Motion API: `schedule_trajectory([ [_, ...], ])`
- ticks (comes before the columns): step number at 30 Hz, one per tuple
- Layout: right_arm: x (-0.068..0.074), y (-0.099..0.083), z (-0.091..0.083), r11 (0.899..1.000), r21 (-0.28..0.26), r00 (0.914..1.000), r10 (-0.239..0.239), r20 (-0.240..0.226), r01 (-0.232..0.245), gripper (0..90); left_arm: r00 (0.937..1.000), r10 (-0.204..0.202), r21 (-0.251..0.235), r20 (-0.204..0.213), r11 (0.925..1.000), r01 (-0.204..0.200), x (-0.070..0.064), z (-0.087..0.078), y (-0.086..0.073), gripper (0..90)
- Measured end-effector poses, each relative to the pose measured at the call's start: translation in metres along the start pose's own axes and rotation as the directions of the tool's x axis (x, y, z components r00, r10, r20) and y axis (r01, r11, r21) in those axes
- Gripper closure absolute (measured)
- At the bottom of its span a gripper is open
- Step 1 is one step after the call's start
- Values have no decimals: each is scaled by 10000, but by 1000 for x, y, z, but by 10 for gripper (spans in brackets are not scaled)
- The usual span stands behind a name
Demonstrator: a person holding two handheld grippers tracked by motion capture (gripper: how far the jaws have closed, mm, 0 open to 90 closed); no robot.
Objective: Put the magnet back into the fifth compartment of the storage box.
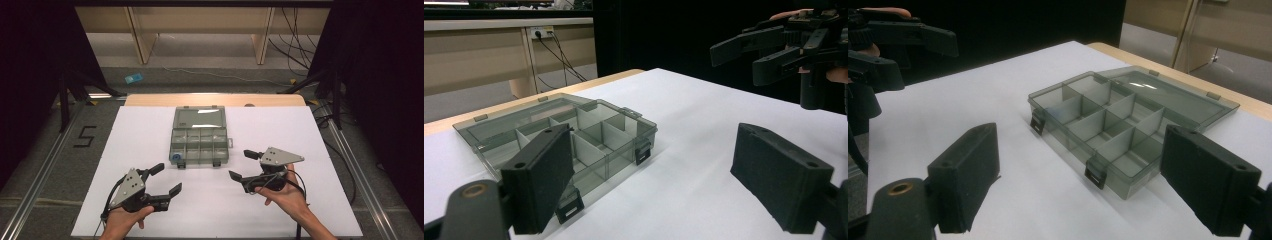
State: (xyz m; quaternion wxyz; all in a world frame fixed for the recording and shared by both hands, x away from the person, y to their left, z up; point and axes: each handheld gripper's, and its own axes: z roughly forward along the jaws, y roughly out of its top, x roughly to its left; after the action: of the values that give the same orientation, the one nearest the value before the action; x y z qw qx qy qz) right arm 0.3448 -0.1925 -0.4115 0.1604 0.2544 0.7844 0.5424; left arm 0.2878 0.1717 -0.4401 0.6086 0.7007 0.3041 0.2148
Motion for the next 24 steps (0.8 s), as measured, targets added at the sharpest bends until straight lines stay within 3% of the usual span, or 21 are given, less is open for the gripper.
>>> schedule_trajectory([
  [2,1,-1,-2,9997,183,9998,155,-93,-153,170,10000,1,-1,2,10000,-1,0,0,0,163],
  [5,0,-4,-3,10000,-46,10000,-20,31,20,170,10000,-6,-6,-6,10000,6,0,0,0,163],
  [9,-2,-8,-7,9998,82,9998,163,121,-164,170,10000,-12,-7,-23,10000,12,0,0,0,163],
  [14,-2,-11,-11,9996,-244,9996,153,233,-147,171,10000,-26,-15,-18,10000,26,0,-1,0,163],
  [20,1,-15,-21,9996,-117,9992,254,301,-251,171,10000,-19,-53,3,10000,19,0,0,0,163],
  [23,1,-19,-23,9990,-349,9989,302,356,-290,171,10000,-21,-16,-13,10000,21,-1,0,0,163],
  [24,1,-20,-26,9990,-145,9983,421,413,-415,171,10000,-14,-12,-12,10000,13,-1,0,0,163],
])
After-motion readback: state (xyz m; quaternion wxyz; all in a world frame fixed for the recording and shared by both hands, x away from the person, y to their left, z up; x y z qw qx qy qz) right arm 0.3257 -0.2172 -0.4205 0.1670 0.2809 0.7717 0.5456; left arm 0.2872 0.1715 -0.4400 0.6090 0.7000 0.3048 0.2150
